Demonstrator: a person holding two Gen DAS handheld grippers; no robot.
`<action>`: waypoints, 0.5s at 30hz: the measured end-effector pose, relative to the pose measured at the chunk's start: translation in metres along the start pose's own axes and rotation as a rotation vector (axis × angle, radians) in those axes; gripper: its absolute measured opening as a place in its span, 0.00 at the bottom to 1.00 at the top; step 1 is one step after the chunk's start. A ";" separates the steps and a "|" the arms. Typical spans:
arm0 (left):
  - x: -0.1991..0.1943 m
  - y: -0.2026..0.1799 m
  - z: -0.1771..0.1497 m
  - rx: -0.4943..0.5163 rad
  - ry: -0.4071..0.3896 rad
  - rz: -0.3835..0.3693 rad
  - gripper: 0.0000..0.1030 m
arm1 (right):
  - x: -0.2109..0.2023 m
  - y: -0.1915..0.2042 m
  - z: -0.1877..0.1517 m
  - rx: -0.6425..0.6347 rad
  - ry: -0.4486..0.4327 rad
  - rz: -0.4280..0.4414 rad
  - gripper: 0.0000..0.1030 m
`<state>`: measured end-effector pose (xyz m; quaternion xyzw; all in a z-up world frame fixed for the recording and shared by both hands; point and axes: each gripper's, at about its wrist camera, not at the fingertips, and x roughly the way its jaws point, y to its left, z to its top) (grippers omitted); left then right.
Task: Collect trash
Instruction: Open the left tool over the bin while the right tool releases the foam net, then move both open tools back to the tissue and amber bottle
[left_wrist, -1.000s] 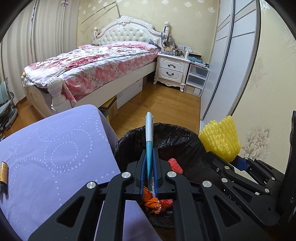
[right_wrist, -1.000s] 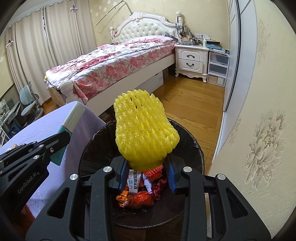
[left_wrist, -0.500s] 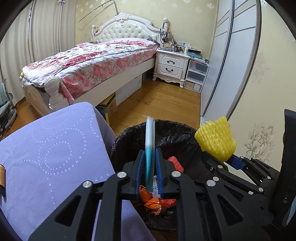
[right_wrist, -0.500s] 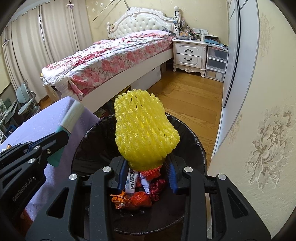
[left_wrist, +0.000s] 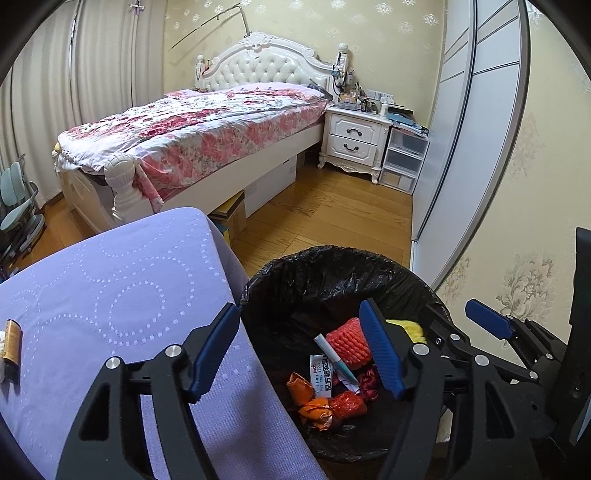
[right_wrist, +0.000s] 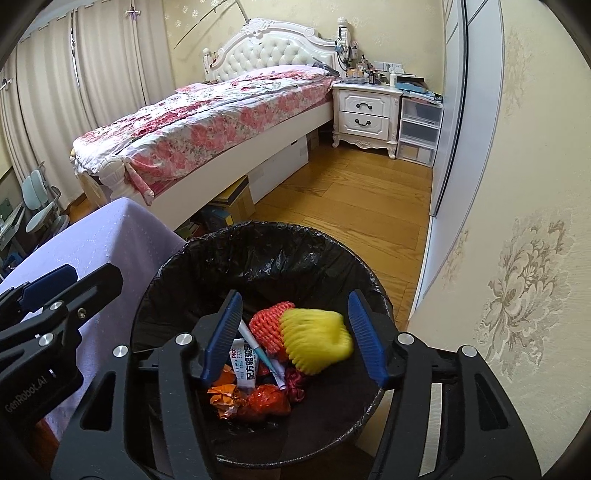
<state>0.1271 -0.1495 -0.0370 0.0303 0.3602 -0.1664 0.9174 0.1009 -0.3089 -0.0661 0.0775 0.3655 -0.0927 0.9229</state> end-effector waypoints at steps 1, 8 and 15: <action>-0.001 0.001 0.000 -0.001 0.000 0.002 0.66 | 0.000 0.000 0.000 0.000 0.000 0.000 0.57; -0.007 0.009 -0.003 -0.012 -0.004 0.045 0.72 | -0.006 0.003 -0.004 -0.013 -0.003 -0.013 0.67; -0.021 0.029 -0.008 -0.048 -0.019 0.083 0.75 | -0.015 0.004 -0.006 -0.018 -0.008 -0.017 0.74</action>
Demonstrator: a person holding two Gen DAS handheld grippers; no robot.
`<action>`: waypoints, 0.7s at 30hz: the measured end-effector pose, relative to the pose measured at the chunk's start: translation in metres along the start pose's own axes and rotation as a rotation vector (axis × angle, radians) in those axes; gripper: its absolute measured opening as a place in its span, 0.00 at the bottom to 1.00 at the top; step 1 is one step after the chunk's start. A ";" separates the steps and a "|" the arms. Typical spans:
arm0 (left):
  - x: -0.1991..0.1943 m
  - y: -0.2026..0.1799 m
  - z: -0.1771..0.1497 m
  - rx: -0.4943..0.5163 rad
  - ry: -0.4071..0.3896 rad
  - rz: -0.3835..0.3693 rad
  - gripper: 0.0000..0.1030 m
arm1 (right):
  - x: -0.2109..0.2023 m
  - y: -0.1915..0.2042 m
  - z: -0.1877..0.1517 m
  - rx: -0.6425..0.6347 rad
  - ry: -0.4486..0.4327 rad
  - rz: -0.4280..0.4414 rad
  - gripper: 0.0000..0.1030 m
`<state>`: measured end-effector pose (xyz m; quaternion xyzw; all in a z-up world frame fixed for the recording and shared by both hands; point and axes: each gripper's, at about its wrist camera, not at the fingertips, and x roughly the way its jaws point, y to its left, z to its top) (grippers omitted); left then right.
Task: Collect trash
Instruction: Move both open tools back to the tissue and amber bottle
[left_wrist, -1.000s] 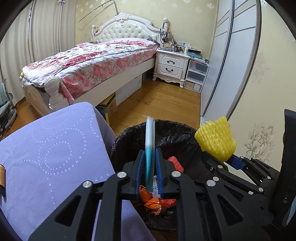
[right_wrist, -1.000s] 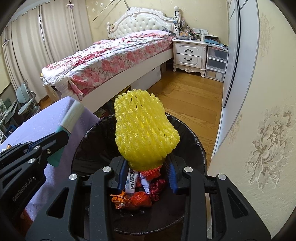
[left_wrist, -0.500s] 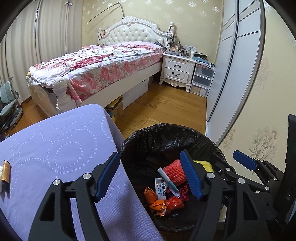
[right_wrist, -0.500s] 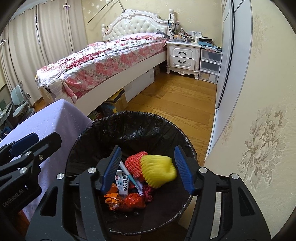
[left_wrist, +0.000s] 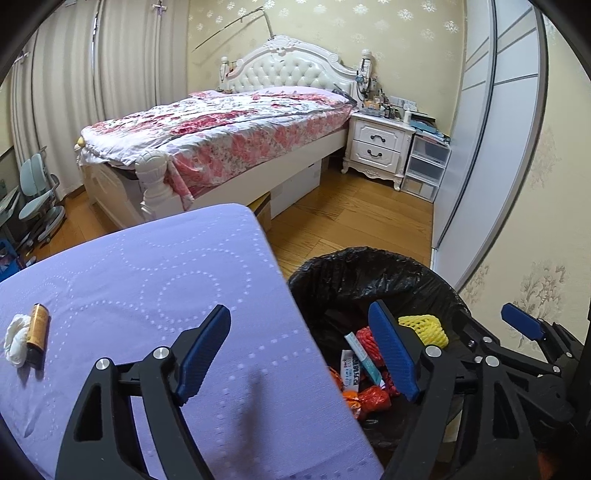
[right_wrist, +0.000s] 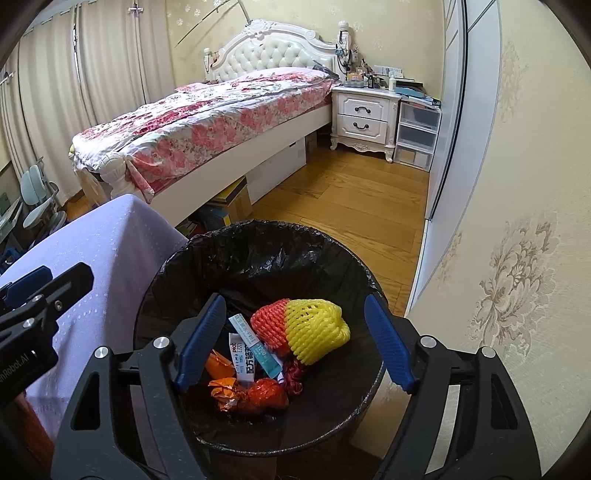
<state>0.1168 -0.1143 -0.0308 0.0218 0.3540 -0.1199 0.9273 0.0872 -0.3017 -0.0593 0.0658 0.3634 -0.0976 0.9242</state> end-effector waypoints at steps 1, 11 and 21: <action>-0.002 0.003 -0.001 -0.005 -0.002 0.005 0.76 | -0.002 0.000 0.000 0.001 0.001 0.001 0.74; -0.024 0.038 -0.012 -0.054 -0.015 0.056 0.77 | -0.028 0.023 -0.001 -0.029 -0.018 0.042 0.74; -0.056 0.093 -0.037 -0.109 -0.020 0.166 0.77 | -0.047 0.084 -0.010 -0.095 0.000 0.180 0.75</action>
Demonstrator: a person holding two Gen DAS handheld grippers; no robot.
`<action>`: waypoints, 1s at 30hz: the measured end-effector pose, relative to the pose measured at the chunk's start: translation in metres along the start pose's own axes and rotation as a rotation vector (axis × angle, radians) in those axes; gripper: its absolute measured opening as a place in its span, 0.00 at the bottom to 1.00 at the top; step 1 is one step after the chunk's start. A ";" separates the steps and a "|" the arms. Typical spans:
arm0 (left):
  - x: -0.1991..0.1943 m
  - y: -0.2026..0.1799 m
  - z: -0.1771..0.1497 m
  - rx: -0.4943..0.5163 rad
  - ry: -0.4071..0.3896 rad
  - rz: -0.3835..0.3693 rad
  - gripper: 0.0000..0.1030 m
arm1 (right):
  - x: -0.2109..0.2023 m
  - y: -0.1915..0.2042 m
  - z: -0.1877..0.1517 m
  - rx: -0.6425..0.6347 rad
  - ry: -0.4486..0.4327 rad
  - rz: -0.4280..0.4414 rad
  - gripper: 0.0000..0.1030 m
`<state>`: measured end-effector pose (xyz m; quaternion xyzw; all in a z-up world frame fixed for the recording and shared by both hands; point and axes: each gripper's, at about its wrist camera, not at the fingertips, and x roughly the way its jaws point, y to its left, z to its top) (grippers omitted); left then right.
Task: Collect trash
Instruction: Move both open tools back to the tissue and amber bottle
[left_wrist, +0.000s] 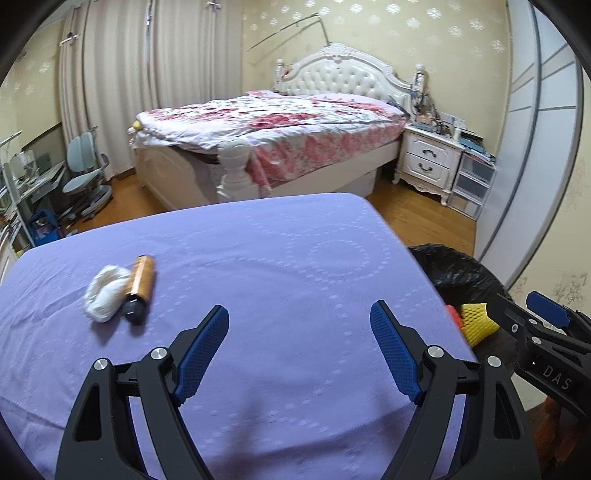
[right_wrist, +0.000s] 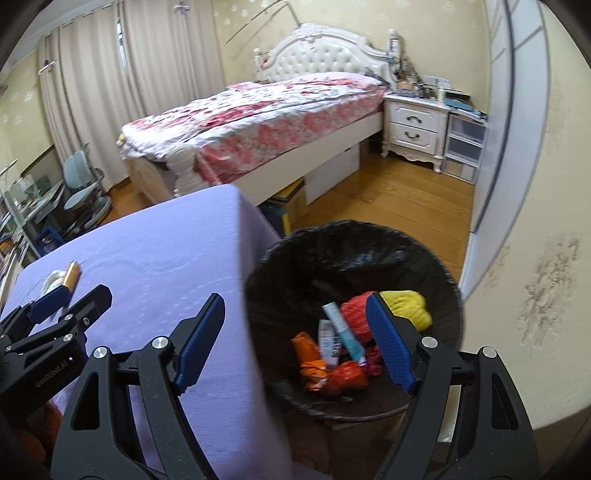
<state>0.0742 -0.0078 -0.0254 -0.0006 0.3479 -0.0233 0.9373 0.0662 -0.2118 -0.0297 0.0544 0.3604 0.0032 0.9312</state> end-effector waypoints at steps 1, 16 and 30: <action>-0.002 0.009 -0.002 -0.009 0.003 0.018 0.77 | 0.001 0.008 -0.001 -0.014 0.006 0.013 0.75; -0.012 0.133 -0.028 -0.157 0.073 0.228 0.77 | 0.036 0.151 -0.018 -0.251 0.148 0.186 0.75; -0.016 0.202 -0.040 -0.245 0.103 0.274 0.77 | 0.059 0.252 -0.023 -0.360 0.184 0.220 0.72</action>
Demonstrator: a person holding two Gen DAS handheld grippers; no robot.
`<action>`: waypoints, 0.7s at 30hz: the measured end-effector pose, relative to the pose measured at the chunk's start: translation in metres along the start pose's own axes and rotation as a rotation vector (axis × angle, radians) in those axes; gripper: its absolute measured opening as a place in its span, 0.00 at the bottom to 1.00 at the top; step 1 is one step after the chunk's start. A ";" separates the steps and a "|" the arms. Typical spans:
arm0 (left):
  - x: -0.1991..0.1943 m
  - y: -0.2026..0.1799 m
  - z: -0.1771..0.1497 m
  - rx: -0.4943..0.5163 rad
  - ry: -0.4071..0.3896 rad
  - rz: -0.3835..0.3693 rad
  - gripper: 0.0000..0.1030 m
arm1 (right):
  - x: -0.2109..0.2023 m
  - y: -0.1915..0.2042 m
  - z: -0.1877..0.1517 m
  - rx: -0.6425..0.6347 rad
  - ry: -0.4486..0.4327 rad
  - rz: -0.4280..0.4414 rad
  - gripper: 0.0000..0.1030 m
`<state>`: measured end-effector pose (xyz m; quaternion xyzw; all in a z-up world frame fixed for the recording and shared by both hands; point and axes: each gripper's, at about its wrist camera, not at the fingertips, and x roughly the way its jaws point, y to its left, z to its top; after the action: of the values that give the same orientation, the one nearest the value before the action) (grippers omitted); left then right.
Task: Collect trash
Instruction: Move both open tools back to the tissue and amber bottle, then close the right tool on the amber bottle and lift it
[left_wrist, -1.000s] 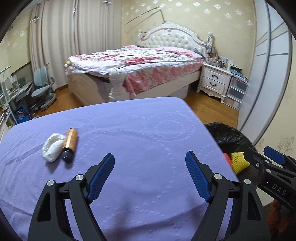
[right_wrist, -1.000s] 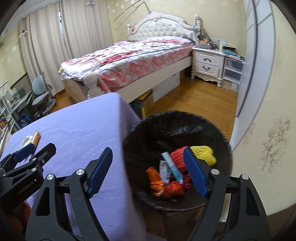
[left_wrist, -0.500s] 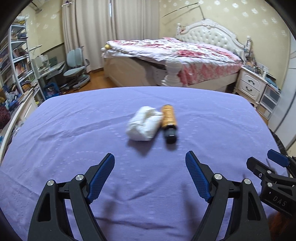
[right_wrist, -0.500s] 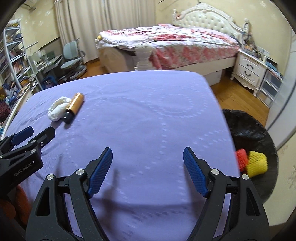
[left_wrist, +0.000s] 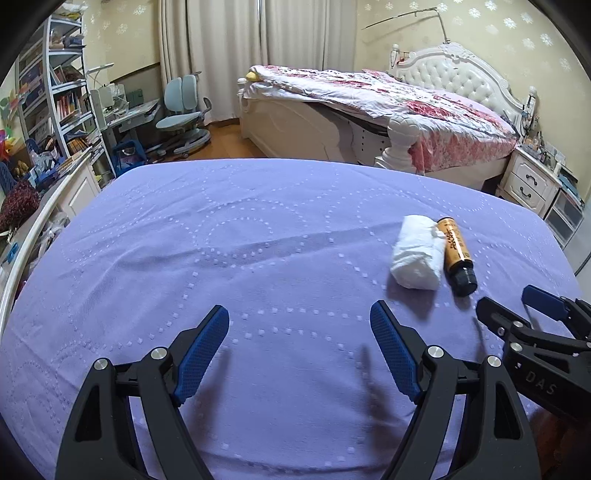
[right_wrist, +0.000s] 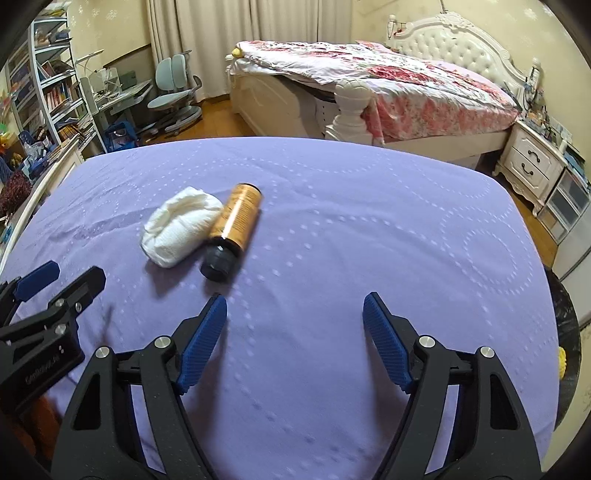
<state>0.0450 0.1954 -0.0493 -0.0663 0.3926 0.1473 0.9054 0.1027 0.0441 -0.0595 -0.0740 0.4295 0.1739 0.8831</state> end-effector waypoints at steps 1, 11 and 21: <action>0.001 0.003 0.001 -0.003 0.001 -0.001 0.77 | 0.003 0.004 0.003 -0.001 0.002 0.003 0.71; 0.008 0.015 0.006 -0.018 0.014 -0.017 0.76 | 0.018 0.025 0.021 -0.001 0.008 -0.008 0.66; 0.012 0.023 0.009 -0.039 0.016 -0.025 0.77 | 0.017 0.027 0.022 0.022 0.003 0.015 0.66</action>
<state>0.0518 0.2214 -0.0515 -0.0901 0.3961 0.1429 0.9025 0.1183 0.0788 -0.0585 -0.0612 0.4331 0.1757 0.8819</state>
